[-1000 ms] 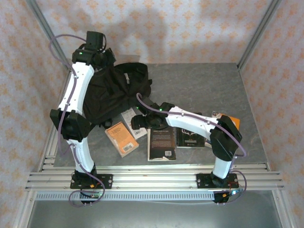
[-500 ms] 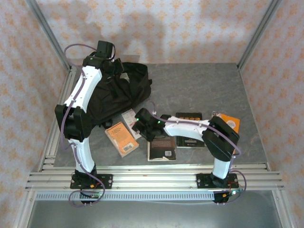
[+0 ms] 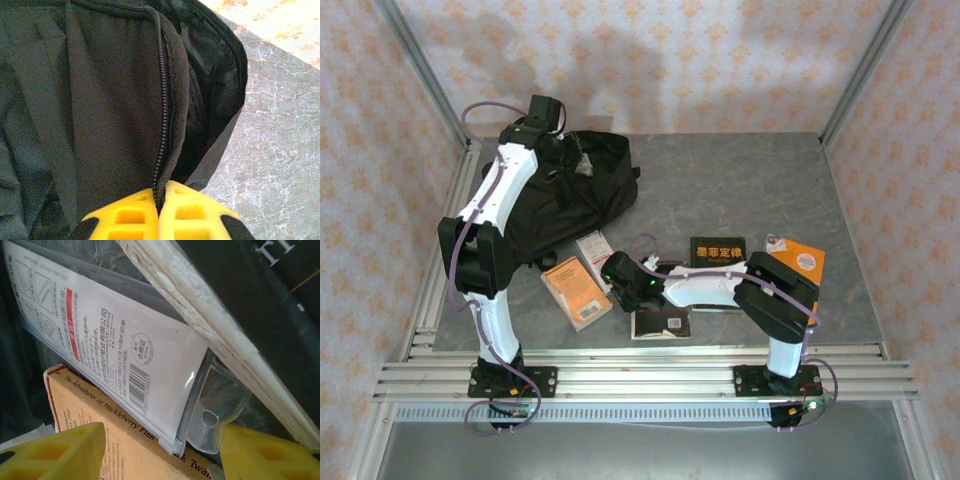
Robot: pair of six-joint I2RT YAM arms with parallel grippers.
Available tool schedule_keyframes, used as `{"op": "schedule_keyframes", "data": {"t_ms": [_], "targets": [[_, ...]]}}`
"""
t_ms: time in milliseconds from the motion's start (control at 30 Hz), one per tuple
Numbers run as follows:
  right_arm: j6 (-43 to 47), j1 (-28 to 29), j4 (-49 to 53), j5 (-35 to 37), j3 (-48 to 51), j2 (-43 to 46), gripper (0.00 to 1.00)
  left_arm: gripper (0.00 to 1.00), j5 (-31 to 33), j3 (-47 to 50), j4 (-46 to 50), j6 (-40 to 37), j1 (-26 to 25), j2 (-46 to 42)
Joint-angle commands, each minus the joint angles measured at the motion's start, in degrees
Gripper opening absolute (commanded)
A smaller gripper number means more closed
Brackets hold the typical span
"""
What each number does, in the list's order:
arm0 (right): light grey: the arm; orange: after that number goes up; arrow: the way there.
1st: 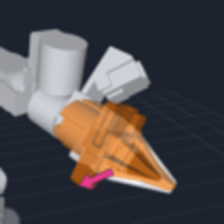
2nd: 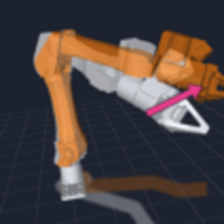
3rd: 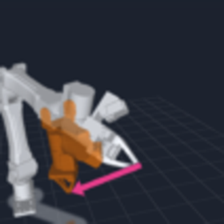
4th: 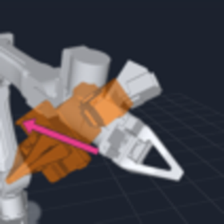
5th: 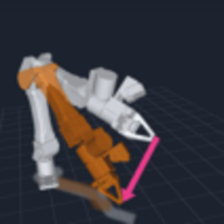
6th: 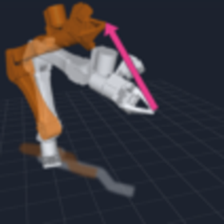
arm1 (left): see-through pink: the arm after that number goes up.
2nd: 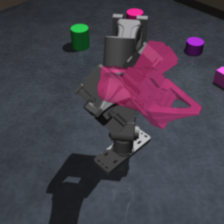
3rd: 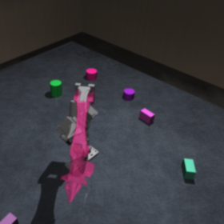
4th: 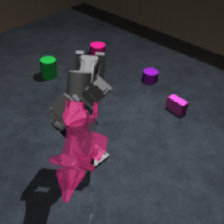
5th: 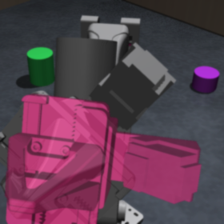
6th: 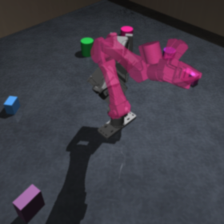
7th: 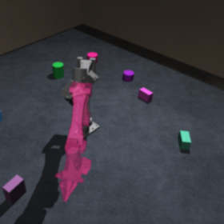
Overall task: Pack the student bag
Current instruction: Pick up the loose stationery at the center of the table.
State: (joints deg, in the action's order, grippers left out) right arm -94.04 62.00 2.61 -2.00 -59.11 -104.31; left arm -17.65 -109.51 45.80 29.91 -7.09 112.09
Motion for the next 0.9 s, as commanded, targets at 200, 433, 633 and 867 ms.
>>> {"op": "schedule_keyframes", "data": {"t_ms": [200, 433, 633, 867], "targets": [[3.6, -2.1, -13.0, 6.3, 3.1, -4.2, 0.33, 0.00, -0.9, 2.2, 0.2, -1.3, 0.0, -4.5], [10.6, -3.5, -12.2, 6.6, 1.4, -3.1, 0.11, 0.00, -1.1, 2.9, 0.7, -1.3, -0.2, -5.2], [18.9, -5.1, -3.8, 7.8, -1.4, 2.4, 0.00, 0.00, -0.6, 1.7, 1.1, 0.1, -0.2, -6.7], [30.1, -5.5, 16.1, 12.7, -8.5, 9.7, 0.00, 0.00, -0.2, -0.7, 1.2, 3.6, -0.1, -8.7]]}}
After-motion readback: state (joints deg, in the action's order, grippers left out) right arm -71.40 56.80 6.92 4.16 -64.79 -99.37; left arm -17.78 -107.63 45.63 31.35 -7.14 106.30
